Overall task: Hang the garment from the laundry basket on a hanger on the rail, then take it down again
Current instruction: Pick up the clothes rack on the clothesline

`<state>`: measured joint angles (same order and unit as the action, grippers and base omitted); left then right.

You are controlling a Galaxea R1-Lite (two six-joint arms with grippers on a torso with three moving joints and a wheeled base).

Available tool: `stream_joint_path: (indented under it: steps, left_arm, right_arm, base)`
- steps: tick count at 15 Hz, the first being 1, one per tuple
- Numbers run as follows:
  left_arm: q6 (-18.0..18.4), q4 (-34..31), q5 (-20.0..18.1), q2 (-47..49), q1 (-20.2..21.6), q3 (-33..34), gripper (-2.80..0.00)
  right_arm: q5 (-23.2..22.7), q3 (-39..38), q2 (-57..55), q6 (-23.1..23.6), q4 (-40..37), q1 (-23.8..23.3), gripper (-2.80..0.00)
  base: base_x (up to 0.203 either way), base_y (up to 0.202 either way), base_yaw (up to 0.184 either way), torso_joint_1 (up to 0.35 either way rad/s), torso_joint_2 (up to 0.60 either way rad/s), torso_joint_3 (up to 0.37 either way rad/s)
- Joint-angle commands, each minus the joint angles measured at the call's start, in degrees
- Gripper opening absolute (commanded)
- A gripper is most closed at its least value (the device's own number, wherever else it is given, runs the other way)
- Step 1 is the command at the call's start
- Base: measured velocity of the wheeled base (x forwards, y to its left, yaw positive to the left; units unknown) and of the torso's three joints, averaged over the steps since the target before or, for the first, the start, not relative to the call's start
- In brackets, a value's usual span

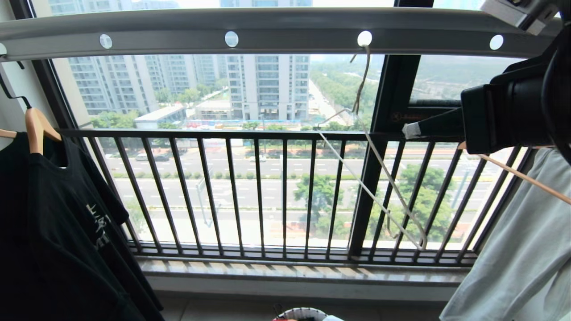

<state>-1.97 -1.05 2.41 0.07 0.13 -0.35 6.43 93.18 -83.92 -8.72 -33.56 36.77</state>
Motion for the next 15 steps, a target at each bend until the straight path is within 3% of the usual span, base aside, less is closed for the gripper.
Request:
stream_joint_path:
  steps: [1, 4, 7, 15]
  left_arm:
    - [-0.05, -0.01, 0.05, 0.01, 0.04, 0.0, -2.8]
    - [-0.05, -0.01, 0.05, 0.01, 0.04, 0.0, -2.8]
    - [-0.05, -0.01, 0.05, 0.01, 0.04, 0.0, -2.8]
    - [-0.05, -0.01, 0.05, 0.01, 0.04, 0.0, -2.8]
  right_arm:
    - [3.56, 1.21, -3.8, -0.58, -0.27, 0.75, 0.0]
    - [3.96, 1.67, -5.92, -0.68, -0.2, 0.87, 0.0]
    - [9.38, 2.98, -9.73, -0.88, 0.0, 1.52, 0.0]
    - [13.46, 5.17, -14.96, -2.34, 2.53, 1.55, 0.0]
  base:
    - [0.0, 0.0, 0.0, 0.0, 0.0, 0.0]
    - [0.0, 0.0, 0.0, 0.0, 0.0, 0.0]
    - [0.0, 0.0, 0.0, 0.0, 0.0, 0.0]
    - [0.0, 0.0, 0.0, 0.0, 0.0, 0.0]
